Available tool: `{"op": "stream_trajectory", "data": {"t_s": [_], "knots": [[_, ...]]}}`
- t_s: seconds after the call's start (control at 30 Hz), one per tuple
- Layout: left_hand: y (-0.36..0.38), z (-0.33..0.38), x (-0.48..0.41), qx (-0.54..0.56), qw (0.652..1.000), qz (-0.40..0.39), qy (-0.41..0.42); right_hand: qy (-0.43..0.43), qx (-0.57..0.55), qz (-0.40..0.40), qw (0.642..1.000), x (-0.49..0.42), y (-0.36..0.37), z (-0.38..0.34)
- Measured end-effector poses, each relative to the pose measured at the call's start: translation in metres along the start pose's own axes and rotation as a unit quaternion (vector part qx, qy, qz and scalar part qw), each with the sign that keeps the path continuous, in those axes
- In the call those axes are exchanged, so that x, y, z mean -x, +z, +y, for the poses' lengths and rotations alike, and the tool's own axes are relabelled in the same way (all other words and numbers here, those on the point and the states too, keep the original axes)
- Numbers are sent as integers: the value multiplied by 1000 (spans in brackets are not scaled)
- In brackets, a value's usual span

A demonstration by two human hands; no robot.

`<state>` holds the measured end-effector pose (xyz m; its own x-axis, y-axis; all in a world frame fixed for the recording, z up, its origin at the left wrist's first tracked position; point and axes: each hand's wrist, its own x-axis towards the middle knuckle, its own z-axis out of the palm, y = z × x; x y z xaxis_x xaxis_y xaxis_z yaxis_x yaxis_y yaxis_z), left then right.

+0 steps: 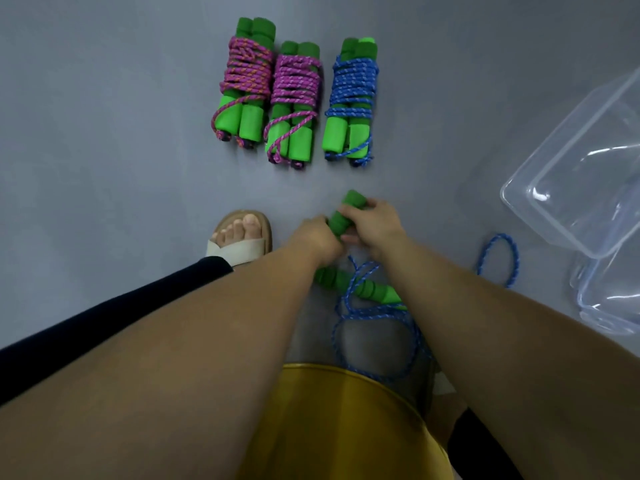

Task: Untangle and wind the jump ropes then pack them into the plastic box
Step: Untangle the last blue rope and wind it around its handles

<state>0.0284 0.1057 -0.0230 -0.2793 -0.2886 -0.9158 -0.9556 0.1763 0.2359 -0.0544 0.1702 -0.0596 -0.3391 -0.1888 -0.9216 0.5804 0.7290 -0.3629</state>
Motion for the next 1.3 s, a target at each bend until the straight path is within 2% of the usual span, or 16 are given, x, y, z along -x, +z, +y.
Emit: {"op": "stream_trajectory", "data": {"t_s": [0.1, 0.13, 0.2, 0.23, 0.3, 0.37, 0.4, 0.43, 0.57, 0.63, 0.77, 0.87, 0.93, 1.0, 1.2, 1.3], "knots": [[-16, 2, -5, 67, 996, 55, 27, -61, -156, -93, 981, 7, -6, -21], [-23, 6, -6, 92, 993, 63, 35, -83, -129, -97, 983, 10, -11, -23], [-39, 16, -8, 141, 985, 85, 41, -154, 112, -68, 979, 19, -22, -17], [-48, 20, -8, 153, 982, 98, 46, -201, 264, -65, 941, 26, -27, -8], [-60, 25, -5, 159, 981, 95, 53, -269, 529, -86, 800, 39, -34, 16], [-66, 24, 1, 159, 985, 50, 48, -286, 699, -95, 649, 45, -32, 43], [-67, 21, 5, 147, 988, 22, 40, -276, 734, -81, 615, 46, -30, 53], [-65, 19, 8, 135, 990, 0, 32, -259, 741, -55, 618, 45, -29, 58], [-62, 15, 21, 188, 982, 4, 19, -193, 589, 51, 783, 33, -31, 25], [-65, 26, 32, 279, 959, 30, 30, -226, 518, 45, 824, 32, -44, -9], [-80, 52, 59, 450, 891, 60, 27, -254, 444, -12, 859, 56, -65, -65], [-108, 67, 98, 421, 905, 32, 53, -229, 511, -95, 823, 95, -83, -95], [-129, 74, 135, 406, 910, 35, 83, -223, 558, -99, 793, 132, -93, -116], [-145, 78, 178, 413, 901, 44, 121, -240, 558, -79, 790, 172, -103, -132], [-136, 68, 308, 441, 857, 25, 265, -323, 344, -65, 879, 296, -124, -119], [-122, 55, 360, 440, 847, 56, 294, -377, 243, 0, 894, 350, -117, -95]]}}
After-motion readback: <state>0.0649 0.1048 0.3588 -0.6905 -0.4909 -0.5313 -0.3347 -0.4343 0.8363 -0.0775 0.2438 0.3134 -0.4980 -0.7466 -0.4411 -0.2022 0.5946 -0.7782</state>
